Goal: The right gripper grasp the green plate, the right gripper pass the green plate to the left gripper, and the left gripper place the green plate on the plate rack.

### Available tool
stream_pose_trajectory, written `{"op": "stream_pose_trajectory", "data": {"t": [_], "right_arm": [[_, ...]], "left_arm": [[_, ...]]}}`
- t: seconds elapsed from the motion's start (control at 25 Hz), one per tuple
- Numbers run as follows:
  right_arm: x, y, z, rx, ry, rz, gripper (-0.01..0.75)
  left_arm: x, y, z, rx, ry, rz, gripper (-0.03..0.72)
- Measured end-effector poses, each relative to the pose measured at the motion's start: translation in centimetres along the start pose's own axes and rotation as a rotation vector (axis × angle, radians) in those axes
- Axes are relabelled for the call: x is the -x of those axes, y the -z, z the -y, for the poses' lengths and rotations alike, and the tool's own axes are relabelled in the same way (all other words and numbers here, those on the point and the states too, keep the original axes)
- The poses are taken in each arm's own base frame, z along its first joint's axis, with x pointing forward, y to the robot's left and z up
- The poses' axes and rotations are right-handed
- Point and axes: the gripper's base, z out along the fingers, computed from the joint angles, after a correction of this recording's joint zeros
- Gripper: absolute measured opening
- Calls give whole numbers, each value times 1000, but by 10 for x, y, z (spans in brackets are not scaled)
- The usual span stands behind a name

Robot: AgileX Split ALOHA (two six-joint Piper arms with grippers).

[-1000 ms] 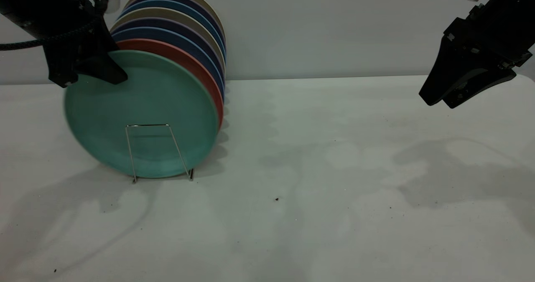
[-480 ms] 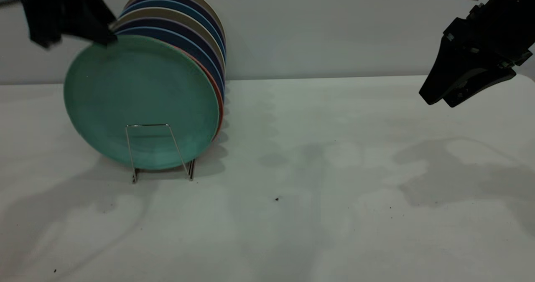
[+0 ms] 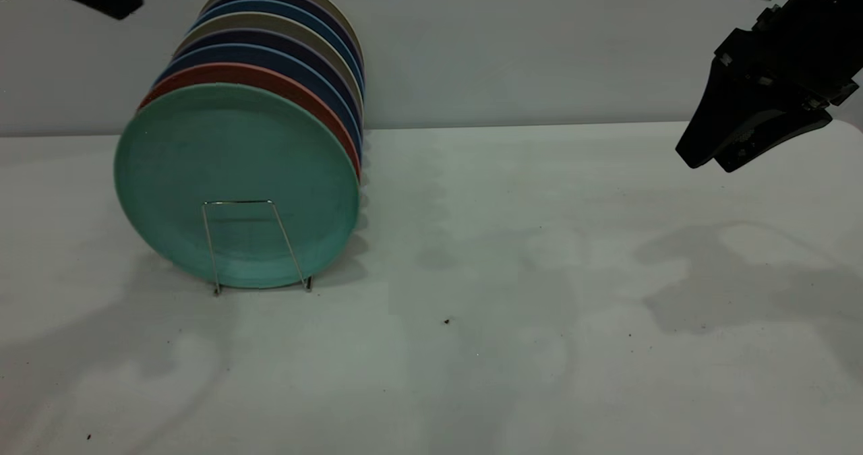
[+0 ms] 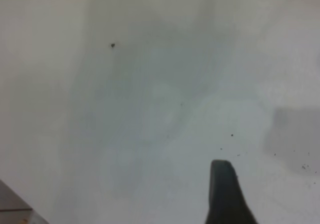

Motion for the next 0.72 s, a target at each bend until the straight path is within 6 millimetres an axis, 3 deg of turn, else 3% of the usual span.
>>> {"op": "stream_pose_trajectory", "data": {"t": [0.08, 0.16, 0.28, 0.36, 0.56, 0.72], "right_arm": [[-1, 0, 1, -6, -14, -6, 474], [-2, 0, 2, -28, -21, -26, 474], [-6, 5, 6, -90, -47, -67, 474], [-8, 11, 7, -145, -61, -91, 474], [-10, 38, 0, -240, -110, -104, 474], [-13, 67, -26, -285, -94, -144, 474]], "left_arm": [[-3, 5, 0, 22, 146, -45, 315], [-8, 13, -2, 63, 410, -79, 315], [-25, 31, -5, 139, 841, -162, 316], [-39, 39, -4, 198, 1006, -264, 332], [-54, 46, -1, 258, 1087, -415, 486], [-55, 47, 4, 224, 1118, -455, 603]]}}
